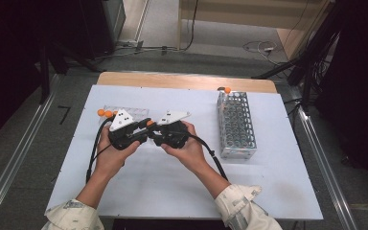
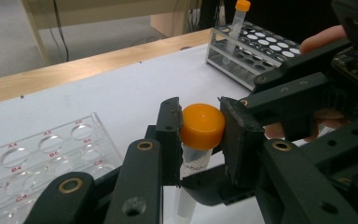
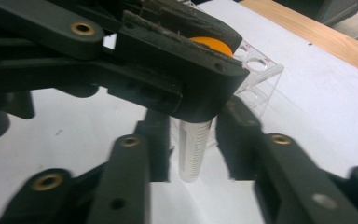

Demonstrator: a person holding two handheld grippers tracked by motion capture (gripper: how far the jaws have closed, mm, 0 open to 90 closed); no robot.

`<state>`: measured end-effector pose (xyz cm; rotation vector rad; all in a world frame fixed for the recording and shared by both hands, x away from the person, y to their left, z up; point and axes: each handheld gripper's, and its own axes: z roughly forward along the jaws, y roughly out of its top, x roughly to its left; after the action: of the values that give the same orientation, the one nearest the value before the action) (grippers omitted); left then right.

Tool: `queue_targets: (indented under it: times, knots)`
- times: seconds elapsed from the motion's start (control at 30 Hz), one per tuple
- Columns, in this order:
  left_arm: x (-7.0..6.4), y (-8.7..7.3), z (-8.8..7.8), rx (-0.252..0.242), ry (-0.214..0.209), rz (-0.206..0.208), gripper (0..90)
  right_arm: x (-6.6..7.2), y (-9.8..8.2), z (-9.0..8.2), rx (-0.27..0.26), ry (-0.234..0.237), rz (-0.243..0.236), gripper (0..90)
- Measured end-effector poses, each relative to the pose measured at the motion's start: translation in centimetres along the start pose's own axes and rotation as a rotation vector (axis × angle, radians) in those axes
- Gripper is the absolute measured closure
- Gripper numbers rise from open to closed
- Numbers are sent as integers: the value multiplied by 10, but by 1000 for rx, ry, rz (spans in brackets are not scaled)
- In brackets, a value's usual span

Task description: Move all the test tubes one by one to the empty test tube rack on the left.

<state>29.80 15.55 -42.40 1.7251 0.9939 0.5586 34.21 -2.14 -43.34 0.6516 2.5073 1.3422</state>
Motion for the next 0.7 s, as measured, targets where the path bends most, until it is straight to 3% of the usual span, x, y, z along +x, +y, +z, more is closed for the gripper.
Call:
queue_targets:
  times: [0.27, 0.5, 0.7]
  knots:
    - [10, 6, -11, -30, 32, -21, 711, -2, -3, 0, 5, -20, 27, 285]
    - [19, 18, -27, -79, 50, -43, 710, -5, -7, -1, 7, -40, 30, 265]
    - [34, 22, -39, -112, 97, -67, 710, -8, -11, -5, 10, -55, 40, 266]
